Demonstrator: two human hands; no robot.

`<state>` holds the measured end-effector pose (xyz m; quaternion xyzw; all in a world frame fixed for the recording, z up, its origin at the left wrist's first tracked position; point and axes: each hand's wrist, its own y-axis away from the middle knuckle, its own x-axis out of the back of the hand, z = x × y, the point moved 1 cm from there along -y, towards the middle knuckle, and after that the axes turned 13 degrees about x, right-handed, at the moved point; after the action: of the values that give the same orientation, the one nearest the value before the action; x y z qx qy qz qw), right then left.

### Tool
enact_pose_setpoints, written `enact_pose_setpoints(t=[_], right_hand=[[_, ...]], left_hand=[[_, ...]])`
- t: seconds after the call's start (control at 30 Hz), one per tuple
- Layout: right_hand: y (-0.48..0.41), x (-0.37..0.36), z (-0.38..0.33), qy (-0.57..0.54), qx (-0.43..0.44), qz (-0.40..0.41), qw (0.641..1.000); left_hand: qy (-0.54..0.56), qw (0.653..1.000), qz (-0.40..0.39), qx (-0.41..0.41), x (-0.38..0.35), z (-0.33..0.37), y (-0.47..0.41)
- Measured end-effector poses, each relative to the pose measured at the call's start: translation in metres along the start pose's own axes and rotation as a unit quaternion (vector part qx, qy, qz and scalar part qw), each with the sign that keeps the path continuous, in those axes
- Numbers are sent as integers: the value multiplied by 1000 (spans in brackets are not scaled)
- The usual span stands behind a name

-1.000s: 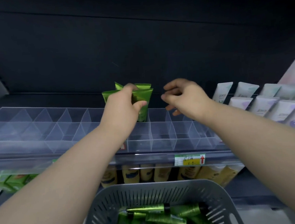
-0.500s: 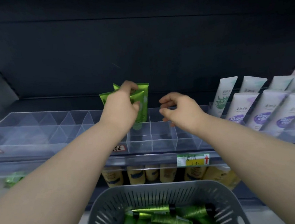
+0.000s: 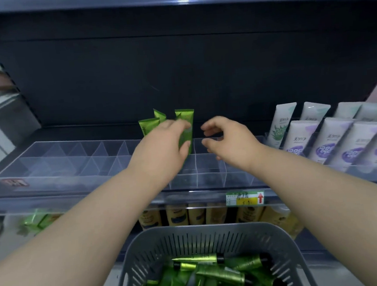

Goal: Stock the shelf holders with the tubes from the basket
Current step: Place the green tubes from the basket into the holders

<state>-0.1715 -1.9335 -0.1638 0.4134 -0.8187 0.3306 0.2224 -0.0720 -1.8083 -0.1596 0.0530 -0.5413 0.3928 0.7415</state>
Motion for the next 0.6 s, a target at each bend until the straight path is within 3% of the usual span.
enact_pose_setpoints(t=[0.2, 0.4, 0.6], right_hand=[[49, -2, -7, 56, 11, -26, 998], [126, -35, 9, 66, -36, -82, 994], [196, -61, 45, 90, -135, -154, 975]], left_hand=[[-22, 999, -48, -13, -9, -6, 61], [-17, 993, -117, 13, -37, -26, 131], [5, 973, -206, 108, -74, -55, 196]])
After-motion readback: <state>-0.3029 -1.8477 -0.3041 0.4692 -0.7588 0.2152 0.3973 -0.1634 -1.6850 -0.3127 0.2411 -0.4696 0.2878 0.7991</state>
